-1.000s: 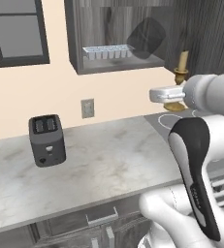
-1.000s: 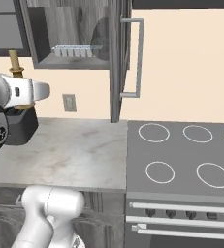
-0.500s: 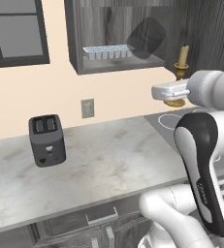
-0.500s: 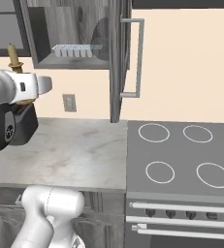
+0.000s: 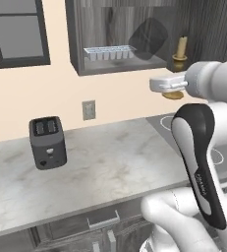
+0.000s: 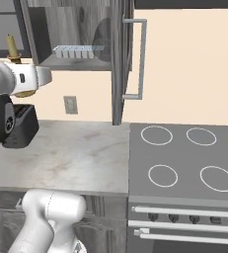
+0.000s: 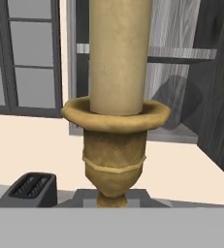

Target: Pick the candle and jar from the dining table and place them in the open cabinet. Close the cabinet after placing the objects.

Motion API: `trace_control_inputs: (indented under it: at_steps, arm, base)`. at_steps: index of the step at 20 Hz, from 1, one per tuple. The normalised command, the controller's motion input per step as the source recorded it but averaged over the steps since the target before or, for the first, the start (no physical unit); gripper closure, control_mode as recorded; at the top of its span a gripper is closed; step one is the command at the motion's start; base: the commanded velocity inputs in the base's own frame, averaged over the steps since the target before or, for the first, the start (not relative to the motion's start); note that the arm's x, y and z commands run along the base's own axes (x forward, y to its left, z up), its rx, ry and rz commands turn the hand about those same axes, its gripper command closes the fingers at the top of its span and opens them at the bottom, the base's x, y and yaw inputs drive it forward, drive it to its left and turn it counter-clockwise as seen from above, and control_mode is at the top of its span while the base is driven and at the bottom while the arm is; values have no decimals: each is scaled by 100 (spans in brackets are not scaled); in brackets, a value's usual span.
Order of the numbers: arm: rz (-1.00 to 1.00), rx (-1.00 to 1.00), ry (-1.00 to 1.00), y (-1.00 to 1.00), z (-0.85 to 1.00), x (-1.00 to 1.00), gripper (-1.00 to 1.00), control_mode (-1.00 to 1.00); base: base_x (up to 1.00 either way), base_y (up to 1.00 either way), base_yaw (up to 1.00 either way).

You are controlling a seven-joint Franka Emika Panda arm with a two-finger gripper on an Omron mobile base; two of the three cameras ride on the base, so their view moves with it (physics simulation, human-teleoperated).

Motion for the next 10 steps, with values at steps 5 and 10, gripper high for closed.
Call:
trace_control_inputs:
  at_steps: [5,10]
  arm:
    - [1,0,0,1,2,33,100,-100]
    - [2,0,0,0,0,40,100,-100]
  base:
    - [0,0,0]
    - [0,0,0]
